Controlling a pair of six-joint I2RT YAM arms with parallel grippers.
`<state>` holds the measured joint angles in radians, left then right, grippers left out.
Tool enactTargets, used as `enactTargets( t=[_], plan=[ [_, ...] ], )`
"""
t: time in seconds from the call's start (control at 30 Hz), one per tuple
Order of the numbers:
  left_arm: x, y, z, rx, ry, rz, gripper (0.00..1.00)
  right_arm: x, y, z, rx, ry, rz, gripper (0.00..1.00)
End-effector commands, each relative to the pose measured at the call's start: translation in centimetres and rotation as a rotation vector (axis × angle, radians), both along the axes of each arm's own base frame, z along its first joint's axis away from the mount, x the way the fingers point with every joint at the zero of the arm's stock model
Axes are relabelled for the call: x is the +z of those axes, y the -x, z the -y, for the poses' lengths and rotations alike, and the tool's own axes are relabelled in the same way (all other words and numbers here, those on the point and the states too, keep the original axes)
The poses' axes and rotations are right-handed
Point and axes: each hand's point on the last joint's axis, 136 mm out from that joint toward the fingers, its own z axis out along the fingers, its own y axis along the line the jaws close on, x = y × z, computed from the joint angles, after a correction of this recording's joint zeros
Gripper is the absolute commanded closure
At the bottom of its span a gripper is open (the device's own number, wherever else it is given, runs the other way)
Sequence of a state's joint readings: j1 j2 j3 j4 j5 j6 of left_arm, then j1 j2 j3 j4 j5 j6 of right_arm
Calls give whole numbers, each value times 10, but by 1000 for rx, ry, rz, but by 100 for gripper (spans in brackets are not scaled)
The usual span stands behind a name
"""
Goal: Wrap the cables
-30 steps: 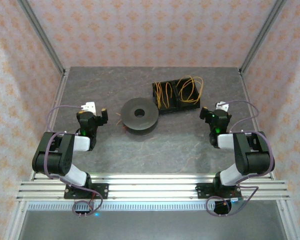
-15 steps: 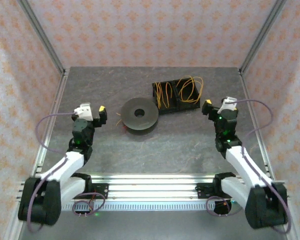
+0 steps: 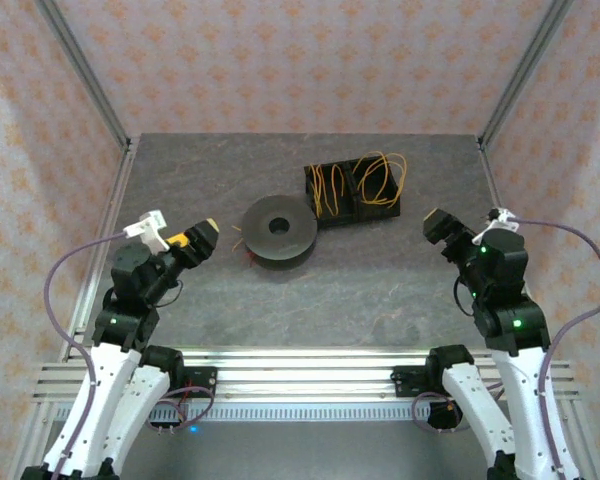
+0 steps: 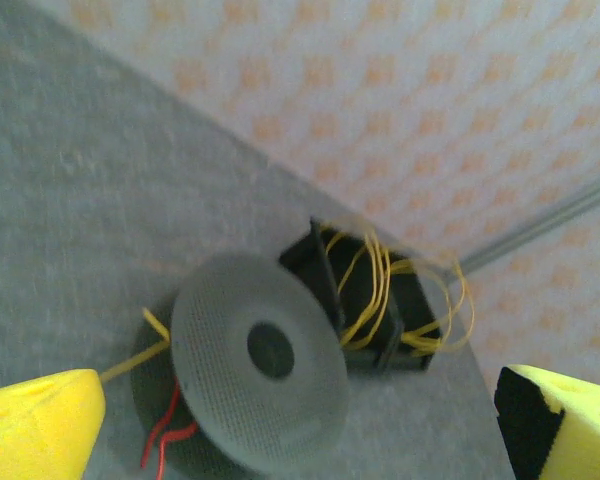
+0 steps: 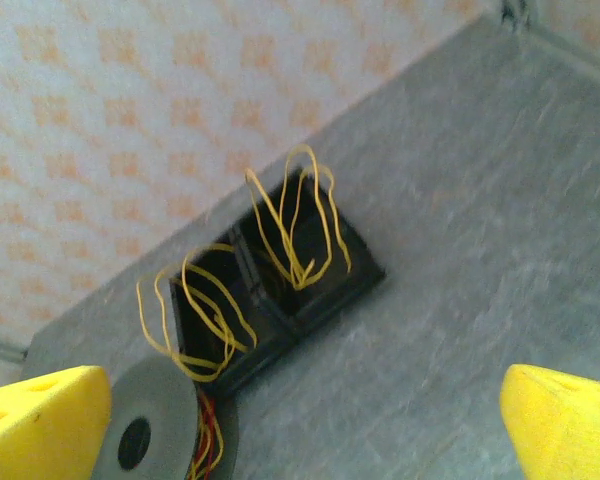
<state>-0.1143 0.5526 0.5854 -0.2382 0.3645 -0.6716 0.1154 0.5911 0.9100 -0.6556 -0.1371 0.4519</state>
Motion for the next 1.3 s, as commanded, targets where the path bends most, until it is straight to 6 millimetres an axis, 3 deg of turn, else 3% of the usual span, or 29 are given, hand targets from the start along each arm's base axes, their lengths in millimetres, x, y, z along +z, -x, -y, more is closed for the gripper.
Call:
enactTargets(
  t=[0.0, 0.1, 0.2, 0.27, 0.37, 0.6, 0.8, 0.93, 1.13, 1.27],
  plan=[
    [-34, 4, 13, -43, 103, -185, 1, -31, 1, -22, 84, -105, -121, 1],
    [-41, -22, 19, -69, 236, -137, 1, -44, -4, -35, 139, -144, -129, 0],
    [-56, -40, 22, -63, 393, -123, 1, -57, -7, -49, 205, -189, -158, 6],
    [-78, -48, 21, -35, 385, -209, 1, -67, -9, -58, 245, -222, -186, 9],
    [-95, -62, 37, -123, 392, -296, 4, -82, -10, -65, 269, -247, -230, 13],
    [-118, -90, 64, -242, 504, -361, 36, -98, -5, -72, 288, -276, -272, 18],
    [-137, -115, 68, -251, 530, -370, 42, -95, -1, -72, 284, -298, -257, 20],
    [-136, -132, 74, -282, 609, -338, 57, -93, 2, -73, 289, -294, -265, 22],
    [-126, -138, 76, -315, 776, -239, 100, -93, 5, -71, 287, -282, -274, 22],
    [-122, -132, 72, -292, 803, -204, 100, -86, 5, -73, 299, -288, -264, 17]
  ],
)
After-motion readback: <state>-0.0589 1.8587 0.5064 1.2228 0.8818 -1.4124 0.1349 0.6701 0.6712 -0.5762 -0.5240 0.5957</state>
